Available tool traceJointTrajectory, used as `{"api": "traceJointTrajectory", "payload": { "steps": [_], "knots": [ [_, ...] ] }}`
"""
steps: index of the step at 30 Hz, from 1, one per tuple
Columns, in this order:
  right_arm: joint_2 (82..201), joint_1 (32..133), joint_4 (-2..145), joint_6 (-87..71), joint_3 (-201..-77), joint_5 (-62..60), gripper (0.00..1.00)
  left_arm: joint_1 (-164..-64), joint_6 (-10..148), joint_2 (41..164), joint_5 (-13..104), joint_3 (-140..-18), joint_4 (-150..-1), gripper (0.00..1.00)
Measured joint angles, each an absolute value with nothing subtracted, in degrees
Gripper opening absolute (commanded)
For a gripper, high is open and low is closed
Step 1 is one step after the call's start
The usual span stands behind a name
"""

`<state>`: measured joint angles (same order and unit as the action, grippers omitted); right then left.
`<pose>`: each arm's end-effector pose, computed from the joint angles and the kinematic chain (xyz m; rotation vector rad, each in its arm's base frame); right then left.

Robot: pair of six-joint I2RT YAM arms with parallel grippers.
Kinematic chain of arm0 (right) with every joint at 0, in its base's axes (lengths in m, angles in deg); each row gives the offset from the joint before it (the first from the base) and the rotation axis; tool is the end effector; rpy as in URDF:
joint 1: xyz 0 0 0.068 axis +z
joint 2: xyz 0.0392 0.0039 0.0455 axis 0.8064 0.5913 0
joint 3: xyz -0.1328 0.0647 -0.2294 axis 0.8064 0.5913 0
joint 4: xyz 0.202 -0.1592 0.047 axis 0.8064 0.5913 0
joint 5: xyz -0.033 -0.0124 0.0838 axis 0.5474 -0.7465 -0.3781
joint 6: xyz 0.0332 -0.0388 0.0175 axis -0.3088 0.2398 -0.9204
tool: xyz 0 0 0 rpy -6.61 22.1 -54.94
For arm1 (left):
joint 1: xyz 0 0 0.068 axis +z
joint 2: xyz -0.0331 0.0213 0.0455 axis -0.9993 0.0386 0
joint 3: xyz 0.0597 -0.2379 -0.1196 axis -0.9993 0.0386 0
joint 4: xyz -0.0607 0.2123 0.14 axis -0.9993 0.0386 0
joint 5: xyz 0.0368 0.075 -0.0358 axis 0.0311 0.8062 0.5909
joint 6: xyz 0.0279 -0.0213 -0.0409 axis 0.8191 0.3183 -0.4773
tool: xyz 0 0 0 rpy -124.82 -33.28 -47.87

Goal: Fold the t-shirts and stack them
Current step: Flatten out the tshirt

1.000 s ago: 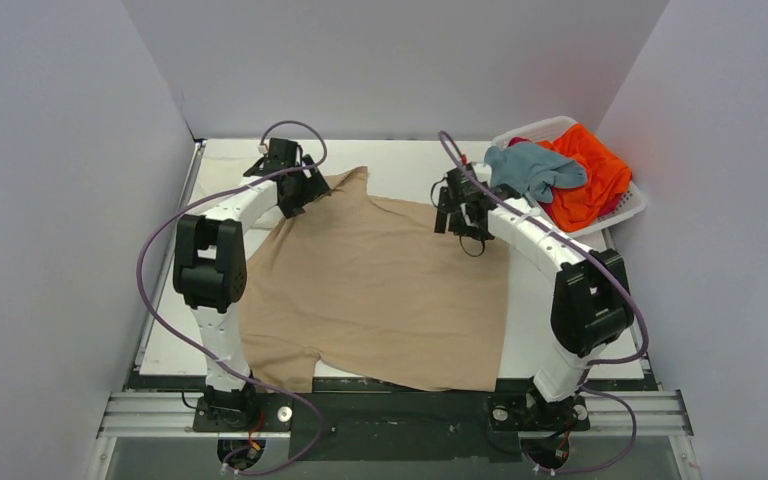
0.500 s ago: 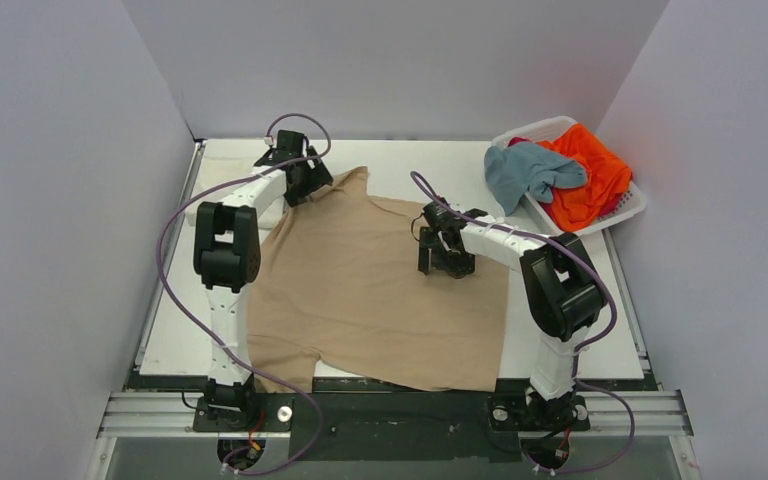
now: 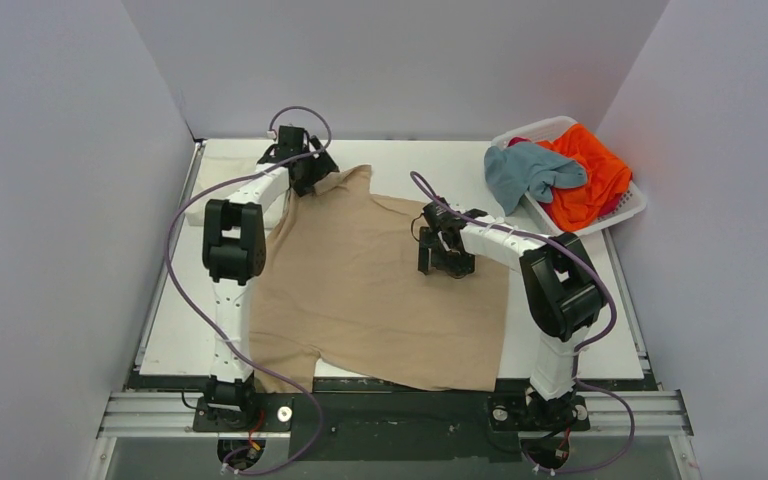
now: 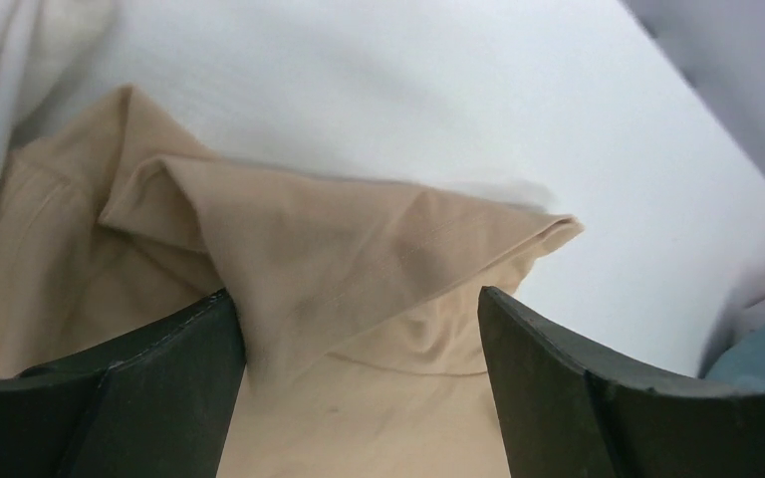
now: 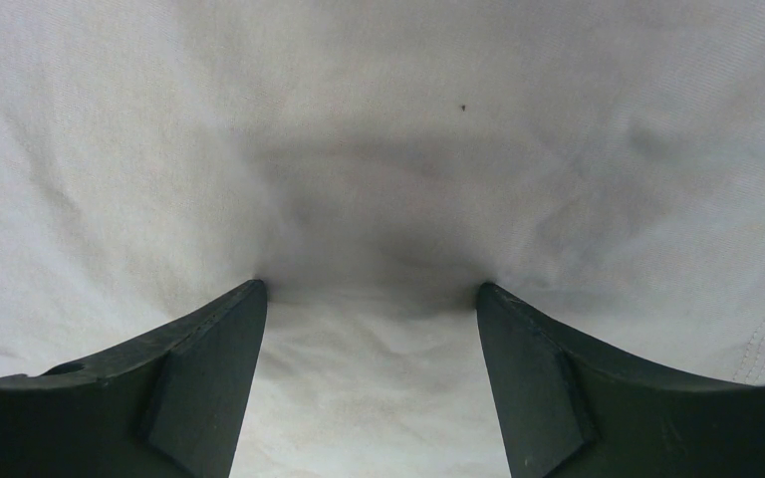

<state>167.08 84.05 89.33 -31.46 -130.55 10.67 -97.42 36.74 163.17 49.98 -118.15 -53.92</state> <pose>0.3305 0.1898 0.1636 0.0305 2.6073 0.2879 0.5277 -0.0919 0.1694 -0.6858 2.3168 -0.5245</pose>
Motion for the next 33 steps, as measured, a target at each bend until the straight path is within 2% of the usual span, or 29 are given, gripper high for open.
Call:
{"api": "traceJointTrajectory", "payload": {
  "steps": [5, 11, 14, 21, 25, 29, 33],
  "knots": [
    [167.23, 84.05, 89.38, -31.33, -130.64, 10.71, 0.72, -97.22, 34.23, 169.21, 48.62, -129.16, -55.61, 0.91],
    [167.43, 83.72, 89.62, -31.09, -130.94, 10.69, 0.72, -96.13, 26.36, 184.97, 48.99, -154.71, -60.61, 0.91],
    [167.43, 83.68, 89.66, -31.05, -130.99, 10.69, 0.73, -95.12, 23.85, 187.55, 51.51, -158.17, -61.90, 0.91],
    [167.19, 83.00, 89.90, -30.57, -131.03, 11.00, 0.74, -93.81, 30.84, 179.46, 55.29, -150.76, -58.89, 0.91],
    [165.51, 82.28, 90.75, -30.81, -131.05, 12.31, 0.75, -95.08, 39.36, 168.18, 56.34, -146.32, -50.89, 0.91],
    [160.35, 81.98, 90.99, -33.34, -130.57, 14.67, 0.75, -99.01, 45.55, 149.89, 64.12, -133.16, -42.86, 0.91],
    [155.52, 81.54, 90.86, -37.10, -127.29, 16.37, 0.75, -106.47, 47.39, 128.38, 70.24, -108.62, -42.30, 0.91]
  ]
}}
